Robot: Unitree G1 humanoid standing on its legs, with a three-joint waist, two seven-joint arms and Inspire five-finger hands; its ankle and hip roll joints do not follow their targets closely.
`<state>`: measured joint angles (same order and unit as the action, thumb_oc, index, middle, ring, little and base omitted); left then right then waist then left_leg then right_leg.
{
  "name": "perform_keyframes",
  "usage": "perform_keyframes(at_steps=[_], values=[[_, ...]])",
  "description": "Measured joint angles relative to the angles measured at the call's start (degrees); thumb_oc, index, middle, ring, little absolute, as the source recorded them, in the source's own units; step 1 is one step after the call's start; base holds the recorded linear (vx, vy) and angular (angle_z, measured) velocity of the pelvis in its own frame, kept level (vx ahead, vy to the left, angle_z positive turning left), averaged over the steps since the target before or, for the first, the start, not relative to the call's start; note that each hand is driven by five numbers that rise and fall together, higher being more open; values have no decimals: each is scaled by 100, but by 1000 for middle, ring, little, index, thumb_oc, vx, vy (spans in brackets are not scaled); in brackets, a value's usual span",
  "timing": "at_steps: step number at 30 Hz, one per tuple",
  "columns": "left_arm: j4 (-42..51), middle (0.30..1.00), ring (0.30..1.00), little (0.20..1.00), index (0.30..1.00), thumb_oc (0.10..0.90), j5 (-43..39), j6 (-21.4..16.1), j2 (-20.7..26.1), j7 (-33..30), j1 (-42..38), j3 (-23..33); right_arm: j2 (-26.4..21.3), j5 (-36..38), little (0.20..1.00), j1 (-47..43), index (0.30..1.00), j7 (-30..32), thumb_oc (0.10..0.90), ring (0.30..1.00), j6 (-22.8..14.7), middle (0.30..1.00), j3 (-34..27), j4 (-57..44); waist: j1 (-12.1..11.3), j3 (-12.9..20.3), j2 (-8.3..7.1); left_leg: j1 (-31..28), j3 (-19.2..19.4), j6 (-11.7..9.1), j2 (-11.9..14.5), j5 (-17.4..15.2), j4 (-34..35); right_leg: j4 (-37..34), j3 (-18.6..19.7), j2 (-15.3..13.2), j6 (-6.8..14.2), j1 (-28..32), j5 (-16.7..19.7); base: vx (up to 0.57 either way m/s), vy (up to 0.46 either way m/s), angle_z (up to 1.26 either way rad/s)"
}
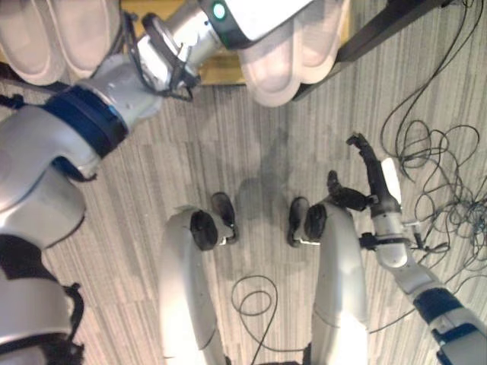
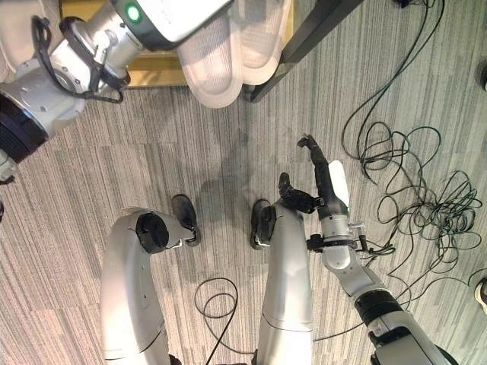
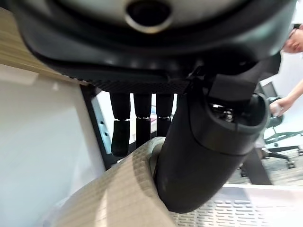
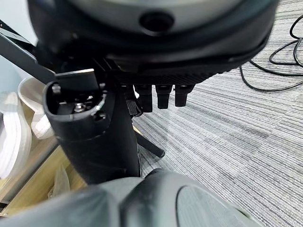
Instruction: Arrange the slippers neatly on the shoe rack.
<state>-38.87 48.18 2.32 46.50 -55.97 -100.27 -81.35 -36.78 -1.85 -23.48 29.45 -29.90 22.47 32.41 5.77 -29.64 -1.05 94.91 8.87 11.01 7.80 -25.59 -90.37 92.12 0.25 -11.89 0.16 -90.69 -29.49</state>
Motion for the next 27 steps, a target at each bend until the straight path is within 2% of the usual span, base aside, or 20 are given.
perform_keyframes(at_steps=[9, 13, 14, 20, 21, 22, 23, 24, 25, 26, 27], values=[[-181, 300, 300, 300, 300, 400, 66, 9, -49, 5, -20, 18, -70, -19, 900, -13, 900, 89, 800, 900, -96, 900, 46, -6, 17, -5, 1, -8, 92, 13, 43, -15, 6, 36, 99, -14, -1, -83, -20, -6, 31, 0], [-378, 300, 300, 300, 300, 400, 179, -26, -16, 15, -83, 73, -71, -20, 900, -11, 900, 89, 800, 900, -111, 900, 40, 1, 16, -3, 4, -13, 129, 11, 80, 5, 232, -236, 65, -1, 78, -89, 54, -46, 93, -5], [-477, 300, 300, 300, 300, 400, 205, -33, -3, 15, -146, 69, -70, -17, 900, -19, 900, 90, 800, 900, -116, 900, 20, 1, 5, 0, 11, -14, 151, 6, 89, 30, 373, -413, 64, 11, 196, -95, 132, -10, 18, -12], [-749, 300, 300, 300, 300, 400, 295, -36, -4, 236, -197, 70, -81, -14, 900, -23, 900, 83, 800, 900, -119, 900, 33, 13, 21, -44, 93, -131, 245, -9, 116, 65, 593, -651, -2, -35, 174, 11, 206, 36, 22, 0], [-761, 900, 900, 900, 900, 800, 305, -56, -3, 316, -196, 60, -79, -14, 900, -18, 900, 80, 800, 900, -104, 900, 50, 22, 22, -44, 93, -166, 240, -8, 125, 65, 590, -668, -5, -23, 172, 57, 209, 175, -155, 0], [-762, 900, 900, 900, 900, 800, 212, -64, -293, 748, -49, 277, 493, 12, 900, -738, 900, 360, 800, 900, 165, 900, 171, 811, -103, -173, 136, -397, 90, -103, -65, 86, 619, -673, -5, -39, 557, 447, 96, 199, -154, 21], [-863, 900, 900, 900, 900, 800, 118, -13, -855, 1149, 329, 732, 642, 783, 900, -1829, 900, 502, 800, 900, 1407, 900, 594, 1871, -1, -88, 197, -541, 20, -184, -175, 216, 708, -710, 29, -62, 406, 594, 176, 38, 52, 33], [-901, 900, 900, 900, 900, 800, 183, -30, -1066, 1192, 296, 547, 786, 1032, 900, -2420, 900, 594, 800, 900, 1963, 900, 942, 2459, -18, 0, 263, -560, 77, -197, -151, 263, 771, -780, 35, -100, 268, 575, 254, 40, 49, 35], [-811, 900, 900, 900, 900, 800, 168, 1, -1163, 1203, 290, 319, 939, 1202, 900, -2946, 900, 724, 800, 900, 2289, 900, 1172, 2665, -149, 111, 345, -542, 53, -166, -199, 241, 860, -761, 28, -101, 307, 547, 227, -10, 60, 3], [-1075, 900, 900, 900, 900, 800, 132, 146, -1479, 1203, 520, 603, 1604, 1871, 900, -3992, 900, 1111, 800, 900, 3082, 900, 1949, 2966, -231, 261, 208, -516, 153, -157, -60, 268, 935, -803, 53, -87, 283, 387, 196, -11, -1, -12], [-1487, 900, 900, 900, 900, 800, 9, 285, -1872, 1330, 551, 472, 2068, 2025, 900, -4453, 900, 1111, 800, 900, 3170, 900, 2181, 3078, -342, 326, 92, -480, 234, -192, -14, 311, 957, -775, 69, -132, 236, 238, 225, -17, -12, -20]])
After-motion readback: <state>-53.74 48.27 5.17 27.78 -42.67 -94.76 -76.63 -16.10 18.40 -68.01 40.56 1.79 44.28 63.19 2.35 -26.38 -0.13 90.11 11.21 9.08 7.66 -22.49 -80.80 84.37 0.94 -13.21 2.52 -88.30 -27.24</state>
